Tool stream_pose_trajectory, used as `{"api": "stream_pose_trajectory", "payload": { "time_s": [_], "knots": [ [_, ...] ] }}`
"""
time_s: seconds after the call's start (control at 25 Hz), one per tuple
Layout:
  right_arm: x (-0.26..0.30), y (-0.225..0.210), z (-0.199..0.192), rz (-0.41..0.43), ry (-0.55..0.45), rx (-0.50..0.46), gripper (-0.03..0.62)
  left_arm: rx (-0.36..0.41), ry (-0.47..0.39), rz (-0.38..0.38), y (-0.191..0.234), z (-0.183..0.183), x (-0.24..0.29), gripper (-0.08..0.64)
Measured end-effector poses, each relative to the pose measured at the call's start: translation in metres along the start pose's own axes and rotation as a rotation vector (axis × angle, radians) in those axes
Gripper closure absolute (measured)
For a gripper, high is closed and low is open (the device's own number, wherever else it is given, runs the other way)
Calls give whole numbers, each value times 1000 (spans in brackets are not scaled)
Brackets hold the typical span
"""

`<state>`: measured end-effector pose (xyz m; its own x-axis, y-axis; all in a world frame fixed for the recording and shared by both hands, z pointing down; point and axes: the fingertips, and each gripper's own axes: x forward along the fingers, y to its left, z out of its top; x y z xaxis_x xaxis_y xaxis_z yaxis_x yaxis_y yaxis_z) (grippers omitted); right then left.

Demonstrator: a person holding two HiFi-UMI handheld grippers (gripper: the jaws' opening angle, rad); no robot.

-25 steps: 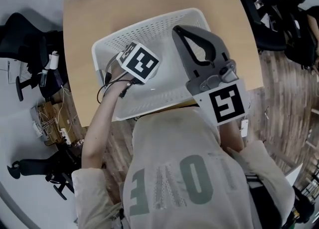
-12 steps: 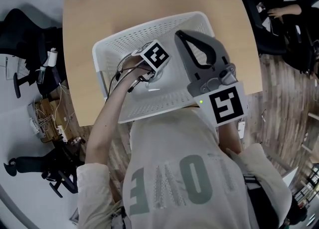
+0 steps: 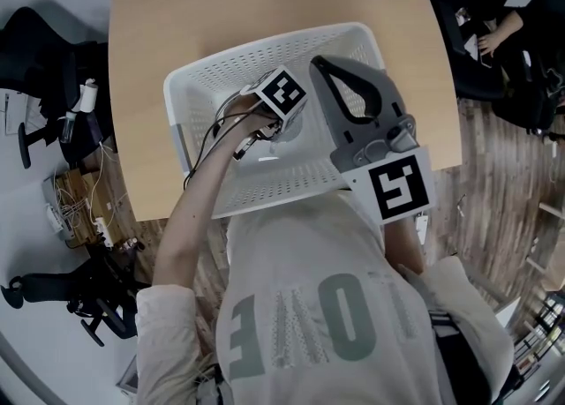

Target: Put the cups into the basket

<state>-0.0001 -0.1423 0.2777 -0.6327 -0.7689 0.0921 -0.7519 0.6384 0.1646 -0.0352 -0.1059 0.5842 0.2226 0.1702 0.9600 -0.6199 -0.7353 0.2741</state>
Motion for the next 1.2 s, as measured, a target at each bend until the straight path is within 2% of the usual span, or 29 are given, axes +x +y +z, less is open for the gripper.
{"api": "stream_pose_trajectory", "payload": {
  "time_s": [0.08,0.24,0.36,0.6,0.72,0.84,1.0,1.16,1.2],
  "knots": [
    [0,1,-1,2,1,-1,594,-21,-32,-14,0,8,-9,472],
    [-3,2,2,14,-10,-7,594,-6,-39,21,3,11,-16,437],
    [-4,5,6,19,-20,-10,594,-13,-38,40,2,7,-21,434],
    [-8,13,13,32,-36,-19,594,56,-85,139,-2,6,-47,434],
    [-11,17,18,36,-43,-26,594,55,-143,169,-4,6,-68,434],
    [-14,20,22,36,-48,-40,594,36,-267,196,-8,13,-103,434],
    [-18,23,27,34,-57,-49,594,1,-498,247,-21,24,-168,436],
    [-23,26,33,33,-64,-62,594,-7,-796,325,-45,32,-240,444],
    [-24,27,34,32,-67,-66,594,-3,-878,360,-51,32,-258,472]
  ]
}}
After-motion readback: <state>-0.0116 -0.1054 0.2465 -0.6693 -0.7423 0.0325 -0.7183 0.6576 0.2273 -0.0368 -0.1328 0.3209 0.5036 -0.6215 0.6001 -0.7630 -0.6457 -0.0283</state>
